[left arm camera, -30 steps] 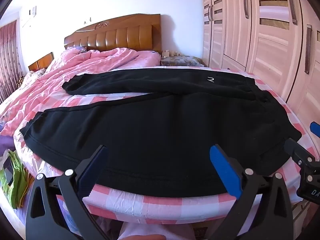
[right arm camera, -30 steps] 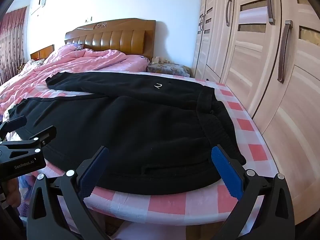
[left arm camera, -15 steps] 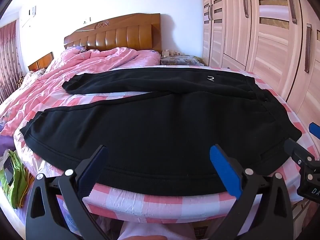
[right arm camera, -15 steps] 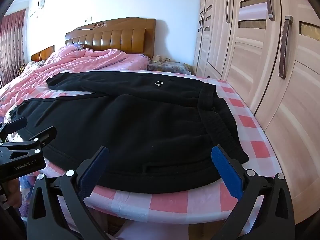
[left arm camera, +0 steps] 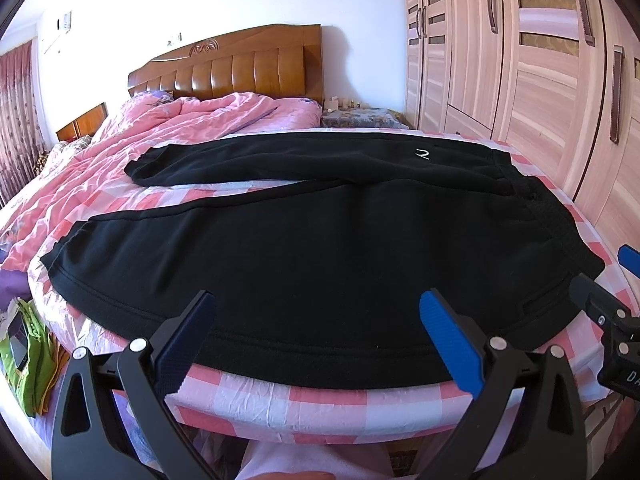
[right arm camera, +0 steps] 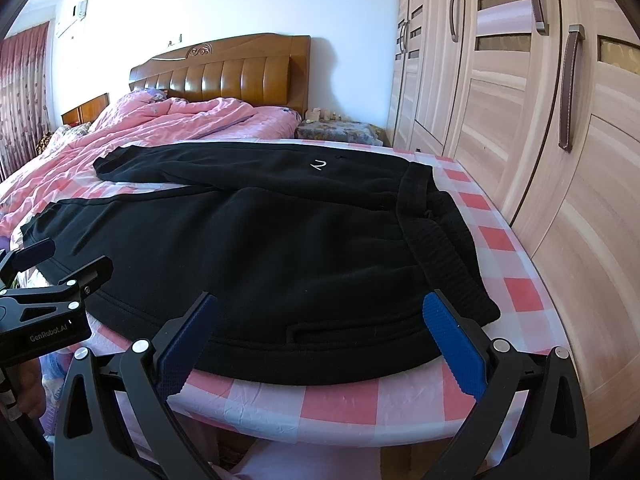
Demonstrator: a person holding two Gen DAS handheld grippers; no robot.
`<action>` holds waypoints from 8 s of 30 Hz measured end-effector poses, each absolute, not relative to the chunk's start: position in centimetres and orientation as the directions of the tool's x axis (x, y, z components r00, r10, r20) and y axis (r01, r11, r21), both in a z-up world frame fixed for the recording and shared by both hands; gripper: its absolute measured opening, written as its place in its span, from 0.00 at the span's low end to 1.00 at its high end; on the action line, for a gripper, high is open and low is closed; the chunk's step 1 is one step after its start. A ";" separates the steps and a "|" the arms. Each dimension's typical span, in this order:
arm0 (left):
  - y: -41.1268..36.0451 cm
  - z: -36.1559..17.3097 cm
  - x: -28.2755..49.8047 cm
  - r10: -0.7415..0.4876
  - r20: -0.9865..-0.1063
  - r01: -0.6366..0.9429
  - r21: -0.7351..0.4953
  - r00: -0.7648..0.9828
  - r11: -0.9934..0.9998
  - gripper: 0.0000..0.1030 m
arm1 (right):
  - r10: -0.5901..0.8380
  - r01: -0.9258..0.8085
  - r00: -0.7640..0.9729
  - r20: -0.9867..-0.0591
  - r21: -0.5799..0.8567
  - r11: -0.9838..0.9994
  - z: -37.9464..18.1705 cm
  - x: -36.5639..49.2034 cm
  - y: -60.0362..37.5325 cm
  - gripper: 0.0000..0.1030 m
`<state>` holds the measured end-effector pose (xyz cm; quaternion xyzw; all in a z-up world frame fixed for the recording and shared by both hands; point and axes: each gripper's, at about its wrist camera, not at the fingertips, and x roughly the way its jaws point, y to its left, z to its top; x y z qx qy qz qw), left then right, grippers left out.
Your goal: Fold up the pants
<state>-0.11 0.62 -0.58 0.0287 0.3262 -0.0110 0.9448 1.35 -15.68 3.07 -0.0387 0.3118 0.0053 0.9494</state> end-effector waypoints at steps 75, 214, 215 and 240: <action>2.3 0.4 16.7 -0.119 -0.669 0.240 0.091 0.733 0.967 0.98 | 0.277 -0.321 0.652 -0.706 0.074 0.944 4.9 24.1 -20.2 0.96; 12.2 -5.3 9.3 -0.173 -0.749 0.031 -0.200 0.640 0.979 0.52 | 0.391 0.027 0.682 -0.618 0.555 0.831 -2.8 4.2 -30.2 0.34; 12.2 -5.3 9.3 -0.176 -0.748 0.033 -0.202 0.640 0.979 0.52 | 0.383 0.030 0.679 -0.626 0.545 0.838 -3.0 4.2 -29.9 0.34; 13.0 -4.3 6.8 -0.169 -0.728 0.080 -0.155 0.665 0.985 0.10 | 0.299 0.063 0.732 -0.612 0.498 0.865 -3.2 2.3 -29.4 0.07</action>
